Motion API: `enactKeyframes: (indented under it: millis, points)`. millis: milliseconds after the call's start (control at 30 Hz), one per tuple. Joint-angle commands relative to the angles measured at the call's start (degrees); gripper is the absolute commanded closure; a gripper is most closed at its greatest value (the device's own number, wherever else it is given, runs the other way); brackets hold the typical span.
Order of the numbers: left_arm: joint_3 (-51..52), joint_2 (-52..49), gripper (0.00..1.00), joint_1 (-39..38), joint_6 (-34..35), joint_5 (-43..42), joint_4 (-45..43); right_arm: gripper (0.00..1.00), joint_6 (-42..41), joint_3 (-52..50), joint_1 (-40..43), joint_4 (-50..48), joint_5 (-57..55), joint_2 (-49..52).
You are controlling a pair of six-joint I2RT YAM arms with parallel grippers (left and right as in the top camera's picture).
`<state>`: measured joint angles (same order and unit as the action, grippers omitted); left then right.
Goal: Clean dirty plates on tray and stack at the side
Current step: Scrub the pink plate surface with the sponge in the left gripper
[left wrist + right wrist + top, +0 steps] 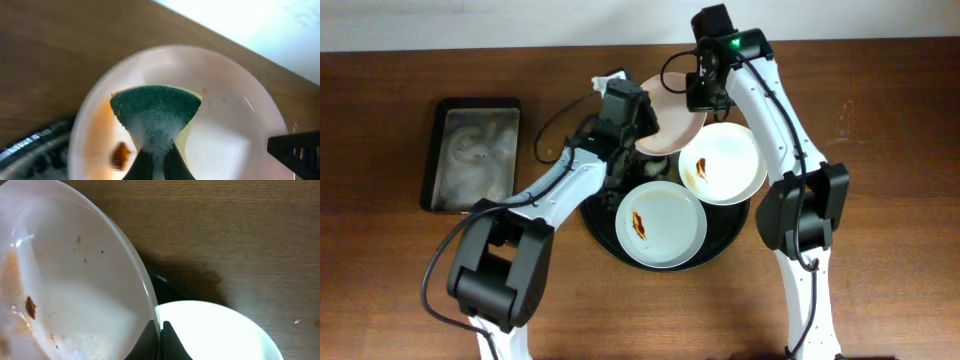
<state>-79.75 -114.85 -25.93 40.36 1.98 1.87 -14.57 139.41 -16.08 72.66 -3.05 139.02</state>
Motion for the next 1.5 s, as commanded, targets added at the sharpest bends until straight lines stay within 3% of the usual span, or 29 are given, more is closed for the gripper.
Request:
enactKeyframes:
  millis: [0,300,600,867,1100,1333,1467]
  points:
    - [0.0,-3.4,0.99,-0.1,5.3,-0.8,-0.2,0.96,-1.2,1.8,-1.2,0.1,-0.6,-2.9]
    - [0.0,-7.3,0.99,0.0,5.9,-0.2,-3.2,0.96,-2.0,1.8,-1.2,1.6,3.1,-2.9]
    - [0.0,-7.3,0.99,-0.1,0.7,8.8,-1.2,0.96,-2.0,1.8,-1.2,2.2,3.0,-2.9]
    - [0.0,-5.2,0.99,0.0,-3.4,9.9,-5.2,0.96,-1.8,1.8,-1.2,2.4,2.4,-2.9]
    - [0.0,-2.7,0.99,0.2,-4.5,13.9,-2.2,0.96,-1.8,1.8,-1.2,2.5,2.4,-2.9]
    - [0.0,1.5,0.99,2.6,-7.1,12.9,0.9,0.96,-1.8,1.8,-0.9,2.5,2.4,-2.9]
    - [0.0,2.0,0.99,6.3,-7.0,7.4,2.8,0.96,-1.8,1.8,-0.8,2.4,2.4,-2.9]
